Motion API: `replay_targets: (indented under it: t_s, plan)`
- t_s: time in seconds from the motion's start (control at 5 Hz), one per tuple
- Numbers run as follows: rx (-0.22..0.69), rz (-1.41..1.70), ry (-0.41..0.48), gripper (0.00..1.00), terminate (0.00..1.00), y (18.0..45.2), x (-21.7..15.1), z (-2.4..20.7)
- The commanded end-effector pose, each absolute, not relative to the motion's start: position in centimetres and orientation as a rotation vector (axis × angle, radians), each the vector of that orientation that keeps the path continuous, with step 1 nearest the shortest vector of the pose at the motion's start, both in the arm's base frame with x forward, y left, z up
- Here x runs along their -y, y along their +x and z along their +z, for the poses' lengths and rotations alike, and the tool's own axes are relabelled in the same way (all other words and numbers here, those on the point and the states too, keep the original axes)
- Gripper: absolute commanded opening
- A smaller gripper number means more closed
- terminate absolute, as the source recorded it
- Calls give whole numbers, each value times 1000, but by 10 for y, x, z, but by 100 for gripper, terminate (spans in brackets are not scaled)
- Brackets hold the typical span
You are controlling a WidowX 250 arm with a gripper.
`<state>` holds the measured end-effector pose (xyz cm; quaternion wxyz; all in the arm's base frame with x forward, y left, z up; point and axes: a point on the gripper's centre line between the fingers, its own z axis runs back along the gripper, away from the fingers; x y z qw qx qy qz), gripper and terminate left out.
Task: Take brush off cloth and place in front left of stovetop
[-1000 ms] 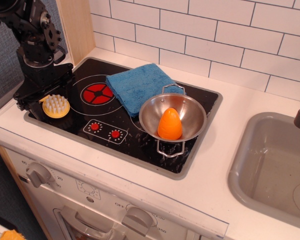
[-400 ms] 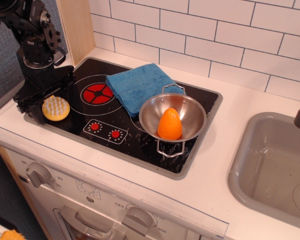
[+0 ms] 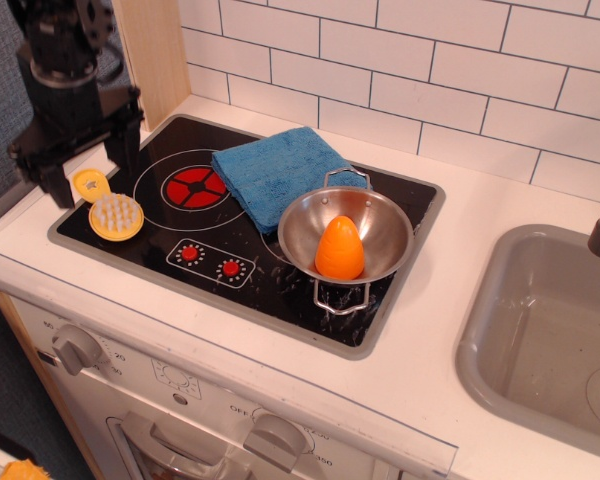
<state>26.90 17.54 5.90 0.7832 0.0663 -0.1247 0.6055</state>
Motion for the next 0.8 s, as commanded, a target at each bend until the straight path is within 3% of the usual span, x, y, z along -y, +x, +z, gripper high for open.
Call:
replay_targets:
  t_s: [0.0,0.4,0.6]
  plan:
    - [463,1231,125,100,0,264,-156,120]
    - [463,1231,125,100,0,264,-156,120]
    - [463,1231,125,100,100,264,-156,120]
